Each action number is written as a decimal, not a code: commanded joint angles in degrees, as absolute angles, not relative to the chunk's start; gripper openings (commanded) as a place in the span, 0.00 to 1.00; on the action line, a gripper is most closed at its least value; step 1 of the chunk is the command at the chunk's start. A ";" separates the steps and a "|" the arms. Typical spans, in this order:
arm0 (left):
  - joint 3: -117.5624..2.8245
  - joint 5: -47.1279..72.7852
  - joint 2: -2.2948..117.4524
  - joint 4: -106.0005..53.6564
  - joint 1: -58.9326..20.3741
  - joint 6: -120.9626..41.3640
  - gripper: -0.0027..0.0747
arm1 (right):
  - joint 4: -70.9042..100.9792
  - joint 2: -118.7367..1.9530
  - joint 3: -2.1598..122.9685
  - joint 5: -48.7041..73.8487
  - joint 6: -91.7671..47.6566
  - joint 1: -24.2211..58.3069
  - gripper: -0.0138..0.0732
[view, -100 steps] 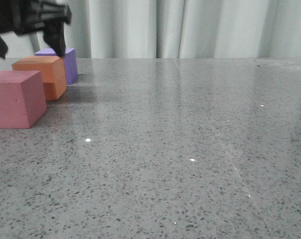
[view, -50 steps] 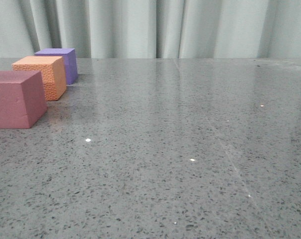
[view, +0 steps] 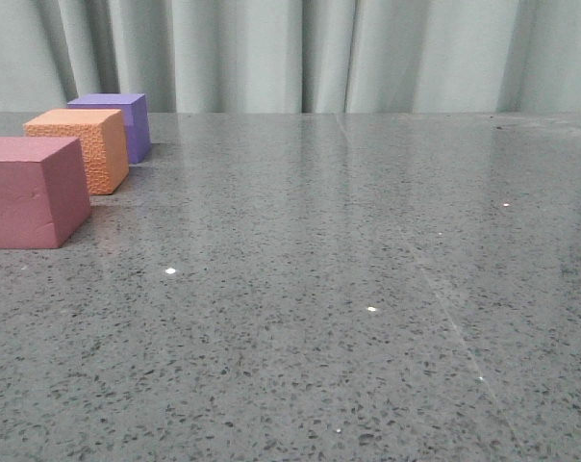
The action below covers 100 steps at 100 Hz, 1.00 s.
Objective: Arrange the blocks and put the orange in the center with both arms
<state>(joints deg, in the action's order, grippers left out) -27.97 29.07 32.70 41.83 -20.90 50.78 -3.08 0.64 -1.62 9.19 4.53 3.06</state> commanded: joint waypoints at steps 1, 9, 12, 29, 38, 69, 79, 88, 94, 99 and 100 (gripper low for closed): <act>-27.75 25.70 29.44 43.44 -20.72 51.30 0.17 | -2.92 1.76 -0.81 4.31 4.16 2.80 0.09; -26.75 25.70 27.26 43.44 -20.72 51.30 0.01 | -2.92 1.76 -0.81 4.31 4.16 2.80 0.09; -26.63 25.82 26.71 43.44 -20.72 51.30 0.01 | -2.92 1.76 -0.81 4.31 4.16 2.80 0.09; -26.63 25.82 25.71 43.44 -20.72 51.30 0.01 | -2.92 1.76 -0.81 4.31 4.16 2.80 0.09; -26.63 25.93 25.71 43.44 -20.72 51.30 0.01 | -2.92 1.76 -0.81 4.31 4.16 2.80 0.09; -26.63 25.93 25.71 43.44 -20.72 51.30 0.01 | -2.92 1.76 -0.81 4.31 4.16 2.80 0.09; -26.63 25.93 25.71 43.44 -20.72 51.30 0.01 | -2.92 1.76 -0.81 4.31 4.16 2.80 0.09; -26.63 25.93 25.71 43.58 -20.72 51.30 0.01 | -2.92 1.76 -0.81 4.31 4.16 2.80 0.09; -26.63 25.93 25.71 43.86 -20.72 51.30 0.01 | -2.92 1.76 -0.81 4.31 4.16 2.80 0.09; -26.63 25.80 25.71 44.01 -20.72 51.30 0.01 | -2.92 1.76 -0.81 4.31 4.16 2.80 0.09; -26.63 25.80 25.71 44.01 -20.72 51.30 0.01 | -2.92 1.76 -0.81 4.31 4.16 2.80 0.09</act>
<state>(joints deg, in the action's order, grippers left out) -25.16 29.07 25.53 42.09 -20.83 50.90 -3.08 0.64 -1.62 9.19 4.53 3.06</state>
